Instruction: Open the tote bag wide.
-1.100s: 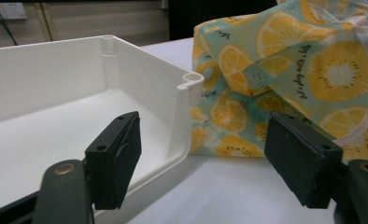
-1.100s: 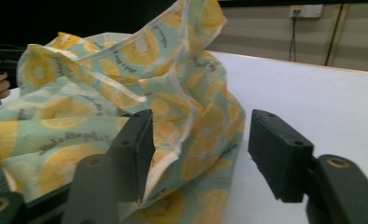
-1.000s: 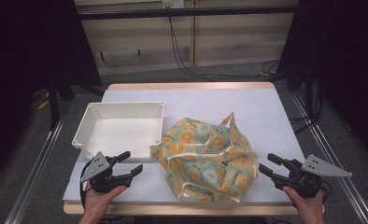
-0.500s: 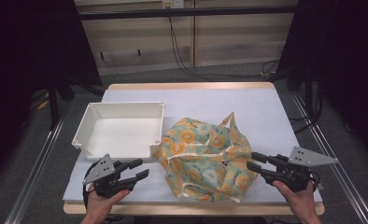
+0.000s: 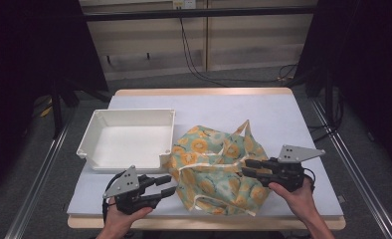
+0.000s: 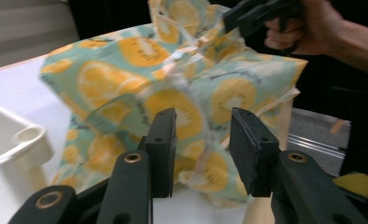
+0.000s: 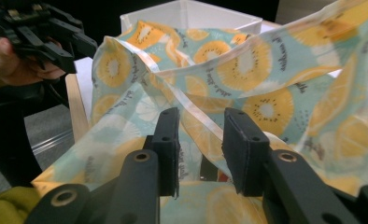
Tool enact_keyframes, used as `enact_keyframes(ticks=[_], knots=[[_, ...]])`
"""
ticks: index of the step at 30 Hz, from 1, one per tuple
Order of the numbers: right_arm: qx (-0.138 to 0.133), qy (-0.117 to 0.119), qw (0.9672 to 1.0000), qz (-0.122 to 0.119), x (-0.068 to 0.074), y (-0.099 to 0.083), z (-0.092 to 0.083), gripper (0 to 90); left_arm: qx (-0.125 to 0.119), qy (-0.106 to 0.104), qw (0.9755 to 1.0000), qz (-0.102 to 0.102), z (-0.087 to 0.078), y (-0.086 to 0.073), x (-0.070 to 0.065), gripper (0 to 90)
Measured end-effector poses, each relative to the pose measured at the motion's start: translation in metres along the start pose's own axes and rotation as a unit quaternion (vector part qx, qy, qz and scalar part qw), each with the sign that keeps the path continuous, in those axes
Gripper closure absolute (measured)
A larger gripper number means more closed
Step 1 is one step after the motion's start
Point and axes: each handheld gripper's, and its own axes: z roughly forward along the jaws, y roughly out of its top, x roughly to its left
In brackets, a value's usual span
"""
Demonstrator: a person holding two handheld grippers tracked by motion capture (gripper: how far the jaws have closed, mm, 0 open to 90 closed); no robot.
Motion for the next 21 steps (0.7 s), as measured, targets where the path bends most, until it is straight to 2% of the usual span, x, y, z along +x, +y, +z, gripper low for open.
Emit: enact_keyframes(ticks=[5,8,12,16,17,20,21], knots=[[0.018,0.005,0.9998,0.0,-0.005,0.002,0.014,66.1,0.005,-0.019,0.9997,0.011,0.011,0.008,-0.007,61.6],[0.029,0.01,0.9995,-0.009,-0.007,0.003,0.022,67.7,0.004,-0.033,0.9993,0.019,0.018,0.013,-0.009,61.6],[0.039,0.013,0.9991,-0.009,-0.011,0.003,0.034,62.0,0.003,-0.047,0.9986,0.022,0.029,0.018,-0.011,61.6],[0.049,0.018,0.9985,-0.014,-0.012,0.004,0.046,55.9,0.013,-0.061,0.9975,0.032,0.043,0.024,-0.015,61.4],[0.053,0.017,0.9984,-0.014,-0.012,0.004,0.048,54.7,0.016,-0.071,0.9967,0.035,0.049,0.025,-0.017,61.0],[0.061,0.021,0.9978,-0.015,-0.012,0.002,0.053,52.4,0.017,-0.082,0.9958,0.037,0.055,0.027,-0.019,60.1],[0.066,0.018,0.9975,-0.017,-0.012,0.002,0.055,51.0,0.025,-0.079,0.9958,0.04,0.058,0.028,-0.019,60.0]])
